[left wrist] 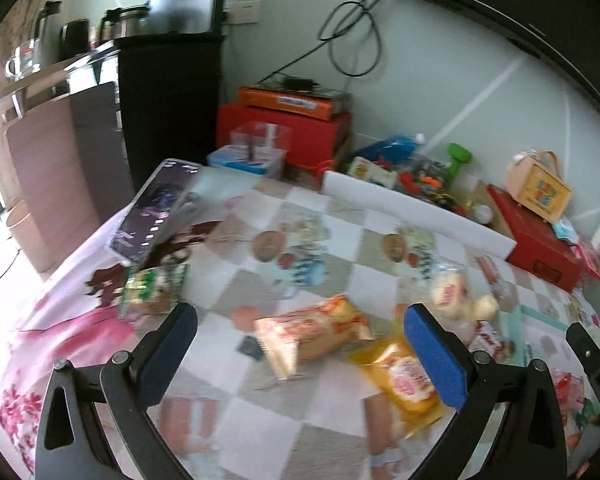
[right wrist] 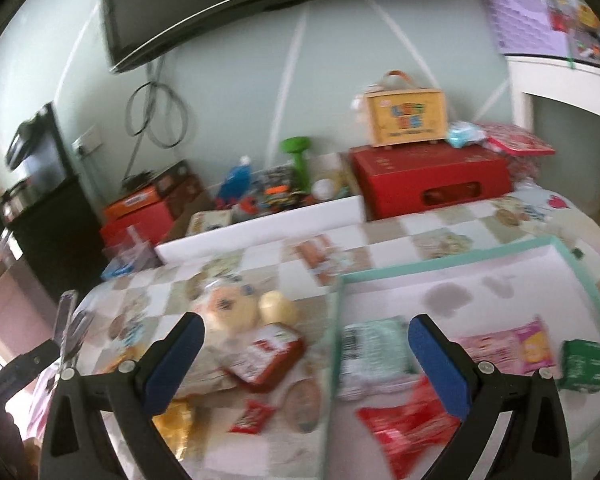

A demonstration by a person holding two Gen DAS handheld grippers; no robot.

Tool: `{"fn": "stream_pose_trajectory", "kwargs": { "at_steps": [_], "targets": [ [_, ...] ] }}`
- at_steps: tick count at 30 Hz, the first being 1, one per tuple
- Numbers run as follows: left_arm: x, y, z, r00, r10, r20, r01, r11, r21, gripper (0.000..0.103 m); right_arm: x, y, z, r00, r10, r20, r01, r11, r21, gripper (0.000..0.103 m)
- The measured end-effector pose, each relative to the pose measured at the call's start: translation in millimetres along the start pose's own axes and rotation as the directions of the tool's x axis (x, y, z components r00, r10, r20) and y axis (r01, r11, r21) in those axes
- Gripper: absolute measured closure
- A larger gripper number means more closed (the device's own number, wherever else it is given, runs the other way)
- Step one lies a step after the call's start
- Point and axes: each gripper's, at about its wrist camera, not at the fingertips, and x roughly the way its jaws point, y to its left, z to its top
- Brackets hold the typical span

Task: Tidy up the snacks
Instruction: 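Withdraw both tools from the tray back toward the snack pile, then reach the left tool toward the beige Daliyuan bag while the right tool approaches the yellow bread bag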

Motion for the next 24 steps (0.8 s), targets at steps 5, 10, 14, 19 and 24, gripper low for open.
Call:
{"fn": "stream_pose_trajectory", "kwargs": {
  "at_steps": [5, 10, 14, 19, 24],
  "targets": [
    [1.8, 13.6, -2.3, 1.000, 0.025, -0.018, -0.025, 1.000, 0.005, 0.000, 11.8, 34.2, -14.1, 0.995, 0.079, -0.057, -0.083, 0.995, -0.056, 0.000],
    [5.5, 19.7, -5.8, 0.999, 0.032, -0.043, -0.031, 0.999, 0.016, 0.000, 22.9, 61.2, -28.8, 0.990, 0.104, -0.100, -0.115, 0.987, -0.111, 0.000],
    [8.7, 23.9, -8.0, 0.997, 0.048, -0.060, -0.047, 0.999, 0.020, 0.000, 34.1, 76.8, -41.1, 0.981, 0.121, -0.150, -0.141, 0.981, -0.133, 0.000],
    [14.8, 30.0, -10.2, 0.996, 0.061, -0.072, -0.061, 0.998, 0.004, 0.000, 49.7, 88.0, -54.8, 0.955, 0.174, -0.241, -0.204, 0.973, -0.106, 0.000],
    [30.3, 30.3, -12.7, 0.994, 0.054, -0.100, -0.055, 0.998, -0.007, 0.000, 61.2, 87.7, -63.5, 0.936, 0.192, -0.295, -0.220, 0.973, -0.064, 0.000]
  ]
}}
